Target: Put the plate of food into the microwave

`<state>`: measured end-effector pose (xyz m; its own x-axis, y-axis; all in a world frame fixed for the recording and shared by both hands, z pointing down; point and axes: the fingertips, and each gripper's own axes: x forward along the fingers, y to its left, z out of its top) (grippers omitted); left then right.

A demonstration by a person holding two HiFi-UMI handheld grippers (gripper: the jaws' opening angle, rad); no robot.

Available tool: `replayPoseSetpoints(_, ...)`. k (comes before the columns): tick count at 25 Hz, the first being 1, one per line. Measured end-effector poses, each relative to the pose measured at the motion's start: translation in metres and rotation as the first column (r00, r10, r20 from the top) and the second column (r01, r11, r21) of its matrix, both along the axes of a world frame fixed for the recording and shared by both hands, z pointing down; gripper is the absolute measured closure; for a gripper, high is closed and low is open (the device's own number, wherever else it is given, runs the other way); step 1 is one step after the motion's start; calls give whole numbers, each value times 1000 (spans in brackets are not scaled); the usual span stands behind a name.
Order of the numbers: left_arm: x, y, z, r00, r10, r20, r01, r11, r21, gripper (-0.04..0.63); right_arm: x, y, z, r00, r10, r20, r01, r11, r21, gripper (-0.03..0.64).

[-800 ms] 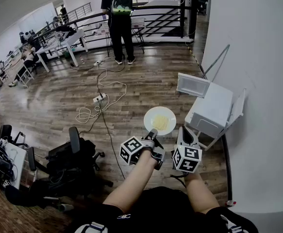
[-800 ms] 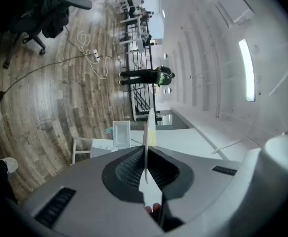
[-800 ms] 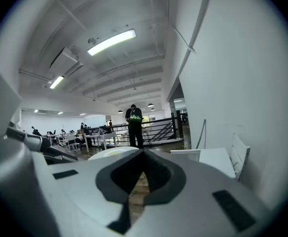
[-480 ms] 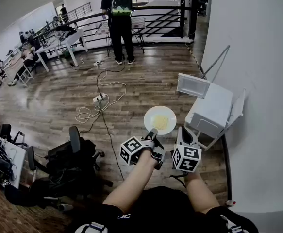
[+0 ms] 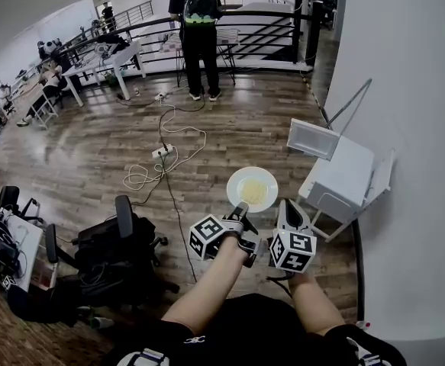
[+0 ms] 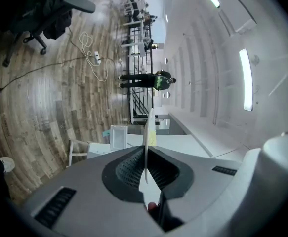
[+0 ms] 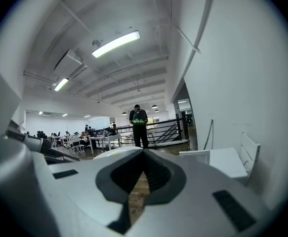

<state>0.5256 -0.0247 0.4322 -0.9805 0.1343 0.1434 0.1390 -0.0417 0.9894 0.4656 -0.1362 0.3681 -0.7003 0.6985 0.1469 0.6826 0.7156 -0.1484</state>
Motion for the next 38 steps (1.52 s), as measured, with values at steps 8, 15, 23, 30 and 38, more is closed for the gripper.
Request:
replayPoseSetpoints(8,25,63,0,999,-39,12,39,999,0,584,21,68,-1,999,-49,-3,49,999,-6,609)
replayPoseSetpoints(15,39,102,8,999,-38,7,38,999,2,584,37,104,8,999,-40,-17,41,999,10,609)
replayPoseSetpoints(23,13,102,28,999,42,-19,-41,998,43,584,21,110,25,999,4,-43,-2,999,45,609)
replayPoseSetpoints(30,-48,107,30,997,66,-28,-66,998,21,584,-41,115,24,999,23,-37,-22,1000,18,609)
replayPoseSetpoints(38,-148,113,14,997,75,-15,-75,997,-4,584,-148,124,-2,1000,15,-2,-15,1000,-13,609)
